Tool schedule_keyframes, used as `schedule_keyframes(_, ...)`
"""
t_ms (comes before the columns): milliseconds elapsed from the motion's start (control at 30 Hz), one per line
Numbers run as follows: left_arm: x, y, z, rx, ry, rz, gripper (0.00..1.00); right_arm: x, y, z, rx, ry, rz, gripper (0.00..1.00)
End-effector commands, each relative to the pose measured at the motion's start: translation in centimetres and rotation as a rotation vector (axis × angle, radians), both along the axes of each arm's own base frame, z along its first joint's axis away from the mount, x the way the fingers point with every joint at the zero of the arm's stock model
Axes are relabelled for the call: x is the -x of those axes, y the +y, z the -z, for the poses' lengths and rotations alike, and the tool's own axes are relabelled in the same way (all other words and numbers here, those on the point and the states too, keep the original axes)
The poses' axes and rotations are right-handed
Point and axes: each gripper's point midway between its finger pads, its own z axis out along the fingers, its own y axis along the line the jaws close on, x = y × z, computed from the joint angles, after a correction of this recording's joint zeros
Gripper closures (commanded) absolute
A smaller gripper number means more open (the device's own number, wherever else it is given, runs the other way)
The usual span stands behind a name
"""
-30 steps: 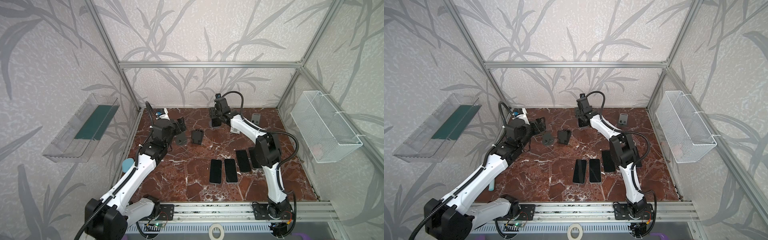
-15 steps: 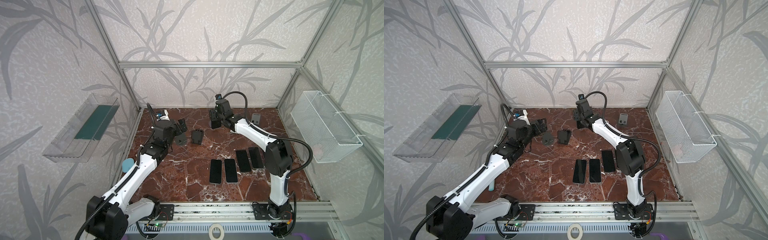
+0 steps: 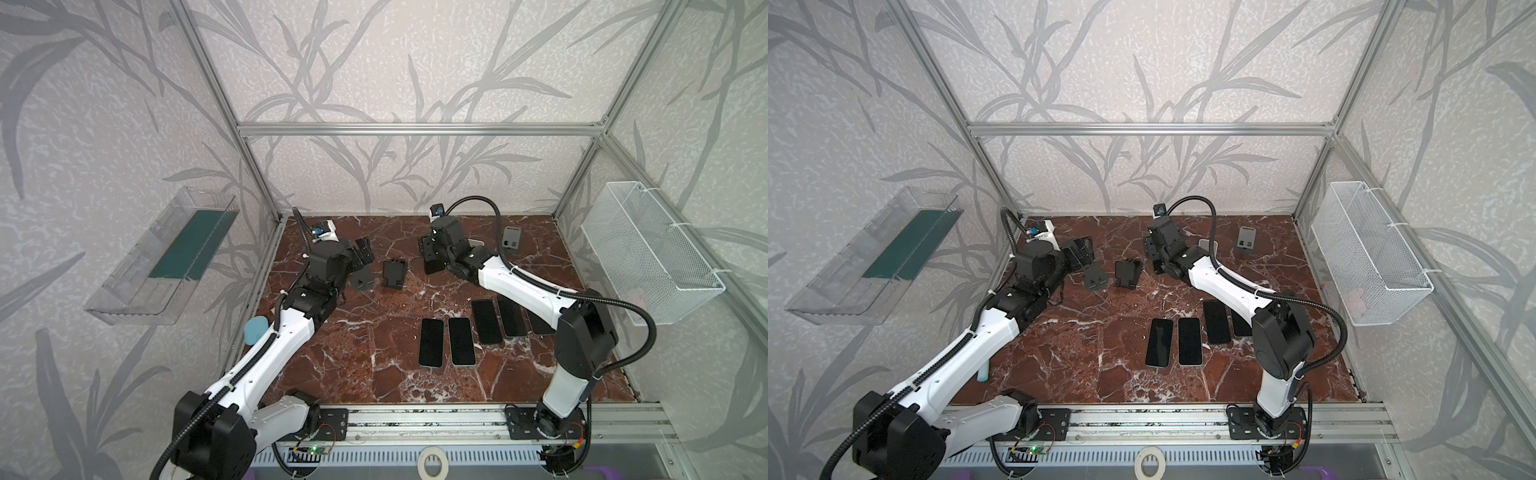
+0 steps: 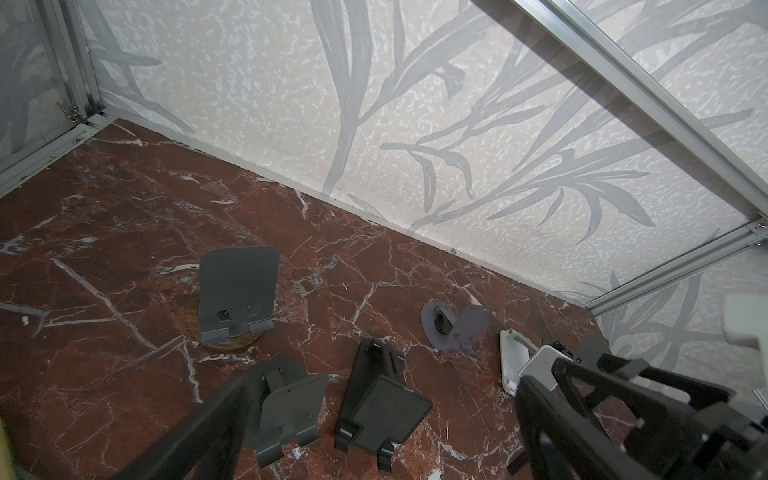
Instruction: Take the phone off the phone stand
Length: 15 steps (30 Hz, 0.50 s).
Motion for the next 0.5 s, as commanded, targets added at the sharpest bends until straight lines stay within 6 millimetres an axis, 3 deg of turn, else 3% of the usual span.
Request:
schedule_keyframes(0, 0.3, 0.6, -0.8, 0.017, -0.031, -0.027, 0.01, 2.1, 0.0, -4.3, -0.119, -0.099, 0.054, 0.33)
schedule_keyframes(267, 0.3, 0.9, -0.9, 0.003, -0.038, -0.036, 0.01, 7.4, 1.2, -0.6, -0.142, -0.036, 0.067, 0.34)
schedule_keyframes(467, 0.3, 0.9, -1.0, 0.012, -0.042, -0.034, 0.01, 11.2, 4.0, 2.4, -0.144, 0.064, 0.004, 0.34)
